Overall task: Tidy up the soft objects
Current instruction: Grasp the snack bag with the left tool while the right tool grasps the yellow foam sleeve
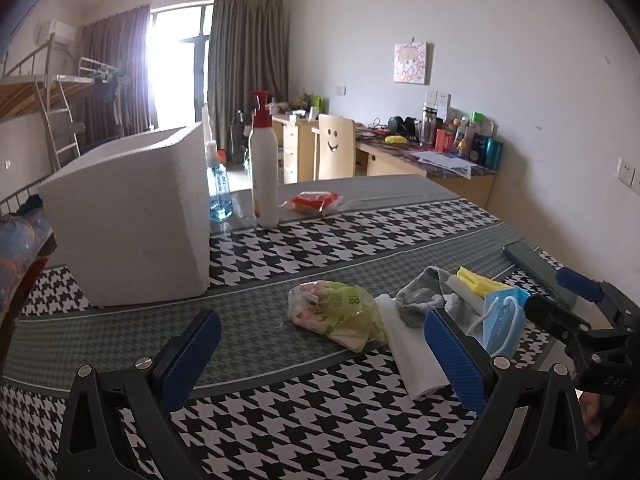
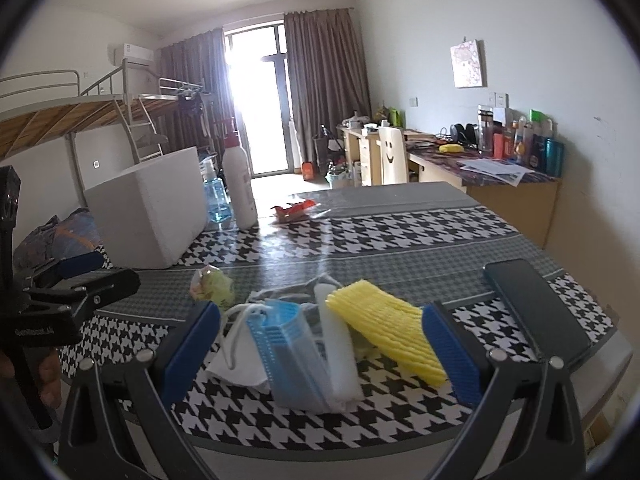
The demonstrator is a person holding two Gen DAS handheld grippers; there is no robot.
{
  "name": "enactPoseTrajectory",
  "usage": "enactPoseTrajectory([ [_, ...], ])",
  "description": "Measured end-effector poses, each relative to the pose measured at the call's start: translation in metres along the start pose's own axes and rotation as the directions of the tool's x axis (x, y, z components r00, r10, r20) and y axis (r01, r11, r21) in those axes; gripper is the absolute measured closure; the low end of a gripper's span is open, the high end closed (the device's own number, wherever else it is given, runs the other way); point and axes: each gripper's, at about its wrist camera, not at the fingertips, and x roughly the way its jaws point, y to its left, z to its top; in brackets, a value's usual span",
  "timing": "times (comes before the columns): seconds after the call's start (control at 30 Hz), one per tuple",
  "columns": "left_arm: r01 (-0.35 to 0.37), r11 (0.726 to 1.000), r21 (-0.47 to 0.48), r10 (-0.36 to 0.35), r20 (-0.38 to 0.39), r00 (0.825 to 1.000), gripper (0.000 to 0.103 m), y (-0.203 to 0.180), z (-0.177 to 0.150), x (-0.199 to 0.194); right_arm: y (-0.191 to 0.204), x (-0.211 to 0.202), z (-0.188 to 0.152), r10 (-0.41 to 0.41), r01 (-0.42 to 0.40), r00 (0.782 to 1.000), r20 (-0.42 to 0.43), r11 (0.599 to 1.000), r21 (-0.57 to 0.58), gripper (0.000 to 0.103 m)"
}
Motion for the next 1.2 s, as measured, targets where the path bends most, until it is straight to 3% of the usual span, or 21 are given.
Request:
enactPoseTrajectory([
  [0.53, 0.004, 1.0, -0.005, -0.005, -0.096, 0.995, 0.001, -0.007, 0.006, 0.034, -0.024, 0.016, 0.004, -0.066, 0.067, 0.997, -0.046, 0.998, 0.016, 0.001],
  [0.7, 0.016, 1.0, -0.003, -0.016, -0.11, 0.994, 0.001, -0.011, 0.008, 0.041, -0.031, 0.009, 0.008, -0.041, 0.042, 0.999, -0.031, 0.998, 0.041, 0.001],
  [0.97, 0.002, 1.0, 0.005, -0.001, -0.145, 0.989, 0.001, -0.015, 0.009, 0.054, -0.039, 0.011, 0.006, -0.073, 0.075, 0.997, -0.04, 0.996, 0.045, 0.001],
  [1.2, 0.002, 1.0, 0.025, 0.003, -0.189, 0.982, 0.01, -0.019, 0.008, 0.067, -0.04, 0.024, -0.003, -0.079, 0.08, 0.993, -0.09, 0.997, 0.008, 0.001],
])
